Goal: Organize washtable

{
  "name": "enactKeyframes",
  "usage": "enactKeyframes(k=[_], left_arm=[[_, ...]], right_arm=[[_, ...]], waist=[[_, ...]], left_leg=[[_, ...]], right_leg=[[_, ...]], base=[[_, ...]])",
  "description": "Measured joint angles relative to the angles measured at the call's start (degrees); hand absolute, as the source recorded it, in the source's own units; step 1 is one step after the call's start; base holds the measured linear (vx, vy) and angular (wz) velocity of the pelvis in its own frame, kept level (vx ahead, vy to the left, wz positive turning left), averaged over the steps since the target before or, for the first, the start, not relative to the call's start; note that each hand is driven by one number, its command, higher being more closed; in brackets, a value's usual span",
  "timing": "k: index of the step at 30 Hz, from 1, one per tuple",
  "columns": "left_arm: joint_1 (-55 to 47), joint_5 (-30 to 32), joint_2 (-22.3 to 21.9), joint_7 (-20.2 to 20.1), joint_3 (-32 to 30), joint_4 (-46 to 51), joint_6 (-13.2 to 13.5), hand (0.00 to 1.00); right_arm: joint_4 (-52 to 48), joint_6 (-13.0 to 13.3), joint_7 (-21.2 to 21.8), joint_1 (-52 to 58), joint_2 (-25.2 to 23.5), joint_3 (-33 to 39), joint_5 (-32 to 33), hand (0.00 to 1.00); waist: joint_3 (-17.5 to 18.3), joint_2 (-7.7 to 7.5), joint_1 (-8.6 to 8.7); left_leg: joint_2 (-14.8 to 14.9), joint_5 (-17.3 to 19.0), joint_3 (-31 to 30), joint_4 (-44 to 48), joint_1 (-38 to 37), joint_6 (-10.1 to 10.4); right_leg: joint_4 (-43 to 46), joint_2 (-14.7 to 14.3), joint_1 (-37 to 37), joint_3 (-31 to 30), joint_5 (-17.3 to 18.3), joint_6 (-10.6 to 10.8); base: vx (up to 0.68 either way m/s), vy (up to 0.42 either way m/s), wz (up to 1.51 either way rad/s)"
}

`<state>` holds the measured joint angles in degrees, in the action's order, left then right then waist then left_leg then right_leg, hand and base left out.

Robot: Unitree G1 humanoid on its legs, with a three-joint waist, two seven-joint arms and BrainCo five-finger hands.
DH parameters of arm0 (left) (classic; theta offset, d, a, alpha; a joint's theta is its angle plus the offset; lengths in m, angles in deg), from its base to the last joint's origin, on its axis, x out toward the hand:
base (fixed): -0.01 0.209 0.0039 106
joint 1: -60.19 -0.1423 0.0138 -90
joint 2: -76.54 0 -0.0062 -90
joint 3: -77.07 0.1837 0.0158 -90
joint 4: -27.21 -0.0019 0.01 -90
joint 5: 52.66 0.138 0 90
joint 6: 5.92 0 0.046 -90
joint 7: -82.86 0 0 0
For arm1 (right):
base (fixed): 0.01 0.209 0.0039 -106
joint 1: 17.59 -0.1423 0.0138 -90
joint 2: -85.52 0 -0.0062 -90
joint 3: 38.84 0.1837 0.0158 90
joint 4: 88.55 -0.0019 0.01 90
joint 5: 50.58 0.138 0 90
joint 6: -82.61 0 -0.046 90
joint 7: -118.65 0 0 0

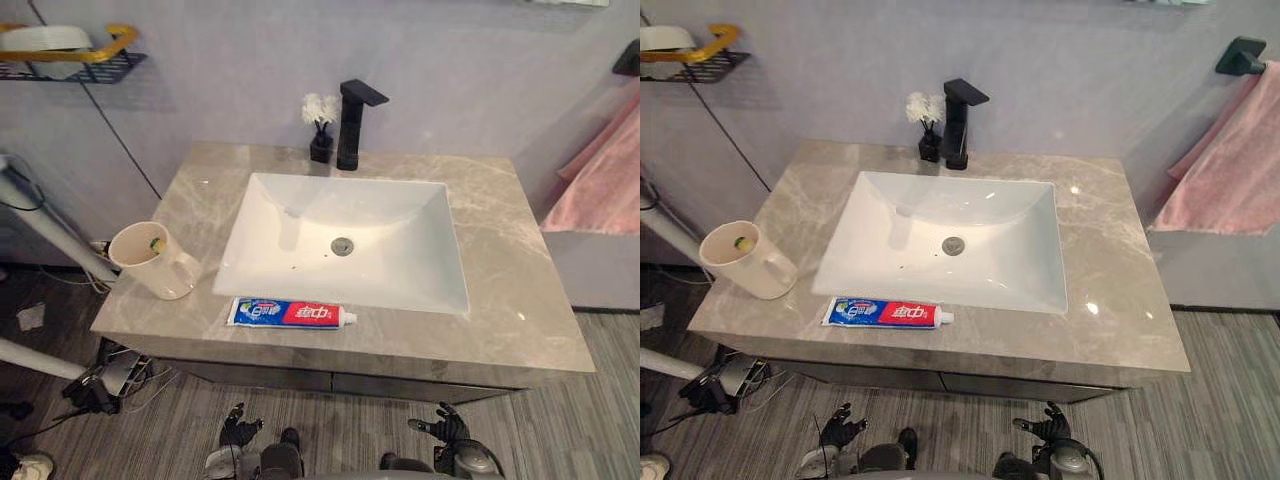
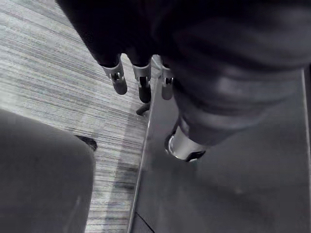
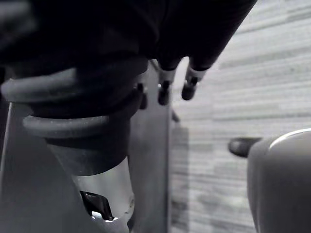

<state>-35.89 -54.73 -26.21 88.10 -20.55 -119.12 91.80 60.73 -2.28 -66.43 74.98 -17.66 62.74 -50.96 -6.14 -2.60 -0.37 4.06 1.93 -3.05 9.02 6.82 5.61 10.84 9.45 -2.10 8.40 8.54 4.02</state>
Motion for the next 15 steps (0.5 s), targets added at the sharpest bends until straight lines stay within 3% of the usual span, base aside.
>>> enactKeyframes(k=[1,3,5,6,10,12,15], left_arm=[[-0.21,-0.10,-0.22,0.05,-1.12,0.02,-0.04,0.00],[-1.25,-0.10,-0.31,0.09,-1.57,-0.04,0.03,0.00],[-1.75,-0.10,-0.47,0.07,-1.56,-0.09,0.05,0.00],[-1.73,-0.16,-0.65,0.01,-1.54,-0.45,-0.03,0.00],[-1.79,-1.96,0.07,0.02,-1.02,-0.52,-0.14,0.00],[-1.90,-2.13,0.50,0.05,-0.24,-0.52,-0.16,0.00],[-2.00,-1.79,1.57,-0.27,1.55,-0.63,-0.50,0.00]], right_arm=[[0.21,-0.07,-0.18,1.19,-0.11,2.53,0.55,0.00],[0.39,-0.27,-0.19,3.95,0.14,4.43,0.87,0.00],[0.98,-0.64,-0.07,5.55,0.16,4.39,0.66,0.00],[1.24,-0.78,0.00,5.80,0.33,4.76,0.51,0.00],[1.77,-1.05,0.15,5.67,-0.50,5.34,0.03,0.00],[2.11,-1.02,0.19,5.64,-0.74,5.32,0.08,0.00],[2.11,-0.97,0.18,5.84,-1.26,5.32,2.11,0.00]], waist=[[0.11,-0.13,0.47],[0.17,-0.12,1.72],[0.56,0.56,2.46],[1.19,1.58,2.51],[1.29,0.29,2.60],[1.71,-0.33,2.54],[2.21,-0.84,2.64]], left_leg=[[0.07,3.19,0.56,6.73,0.19,-0.74],[1.76,4.41,1.63,10.18,-1.87,-0.55],[3.93,4.35,1.06,7.23,-3.64,0.18],[3.78,4.68,0.08,4.63,-3.89,1.25],[1.56,6.26,-0.10,1.92,-4.38,0.91],[0.93,6.86,0.64,1.75,-5.12,0.29],[0.02,6.95,5.08,-0.55,-6.79,0.15]], right_leg=[[0.39,1.02,0.53,1.64,-0.01,0.00],[0.15,2.50,1.69,4.46,-0.25,0.43],[-0.06,2.69,1.01,5.82,-0.95,1.63],[-0.18,2.59,-0.06,5.87,-1.44,2.37],[-4.19,3.80,0.90,5.67,-5.99,4.45],[-4.78,4.35,0.84,4.75,-6.53,4.84],[-5.30,4.67,-1.25,-1.42,-6.71,5.58]], base=[[-0.08,-0.009,0.83],[-0.07,0.030,0.79],[-0.08,0.157,0.59],[-0.09,0.230,0.41],[-0.11,0.182,0.07],[-0.18,0.136,-0.20],[-0.20,0.089,-0.68]])
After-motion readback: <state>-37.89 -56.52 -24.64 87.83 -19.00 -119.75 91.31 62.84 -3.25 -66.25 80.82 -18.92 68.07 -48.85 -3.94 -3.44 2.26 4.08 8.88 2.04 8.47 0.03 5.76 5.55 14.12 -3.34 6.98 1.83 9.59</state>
